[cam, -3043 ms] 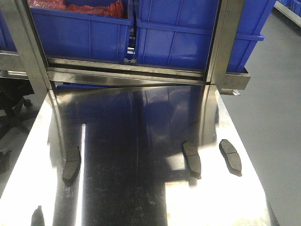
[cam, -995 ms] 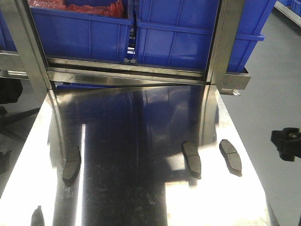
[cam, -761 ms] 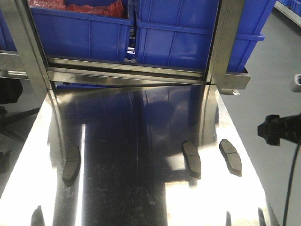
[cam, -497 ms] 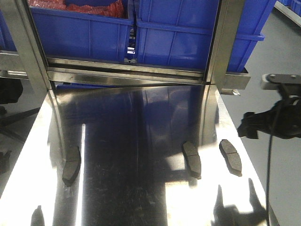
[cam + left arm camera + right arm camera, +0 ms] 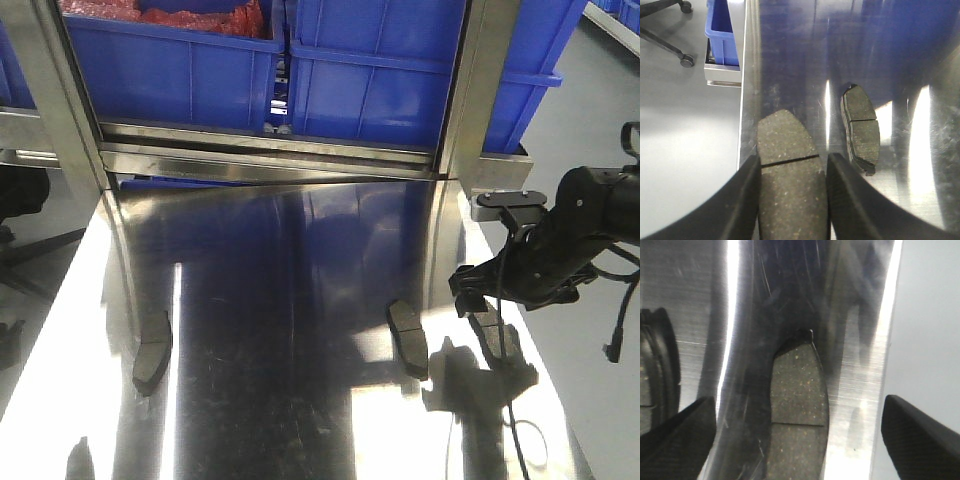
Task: Move and align brake pads A on conveyor
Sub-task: 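Lower the right gripper and grasp the brake pad nearest it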
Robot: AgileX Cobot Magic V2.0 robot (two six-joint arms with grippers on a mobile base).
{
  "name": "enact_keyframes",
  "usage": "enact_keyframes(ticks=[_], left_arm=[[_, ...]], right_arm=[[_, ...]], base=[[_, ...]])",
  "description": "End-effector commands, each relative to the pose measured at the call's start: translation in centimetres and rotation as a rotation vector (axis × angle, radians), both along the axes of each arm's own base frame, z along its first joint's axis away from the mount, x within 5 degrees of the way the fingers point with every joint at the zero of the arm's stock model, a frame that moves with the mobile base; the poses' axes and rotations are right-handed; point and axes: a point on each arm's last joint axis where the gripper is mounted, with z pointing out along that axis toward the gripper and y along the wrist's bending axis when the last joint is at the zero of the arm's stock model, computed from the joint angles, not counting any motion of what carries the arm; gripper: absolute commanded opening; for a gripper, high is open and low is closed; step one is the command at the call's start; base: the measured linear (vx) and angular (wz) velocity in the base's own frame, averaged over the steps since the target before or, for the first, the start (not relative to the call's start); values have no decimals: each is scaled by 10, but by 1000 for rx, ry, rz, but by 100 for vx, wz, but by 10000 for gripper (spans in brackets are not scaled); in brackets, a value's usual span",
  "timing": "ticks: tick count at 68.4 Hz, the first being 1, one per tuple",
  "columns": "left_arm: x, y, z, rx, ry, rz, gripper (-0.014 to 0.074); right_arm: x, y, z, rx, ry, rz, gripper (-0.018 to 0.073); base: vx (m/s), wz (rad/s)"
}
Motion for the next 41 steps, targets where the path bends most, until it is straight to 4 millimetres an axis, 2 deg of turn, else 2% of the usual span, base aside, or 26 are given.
enact_keyframes(ticks=[1, 22, 41], left_arm=[[5, -1, 16, -10, -113, 7, 177], [5, -1, 16, -10, -113, 7, 177], [5, -1, 16, -10, -113, 7, 177]], right_arm=[[6, 0, 15, 3, -61, 1, 611], [7, 1, -2, -5, -2, 10, 559], [7, 1, -2, -6, 2, 10, 489]], base=[[0, 0], [0, 0], [0, 0]])
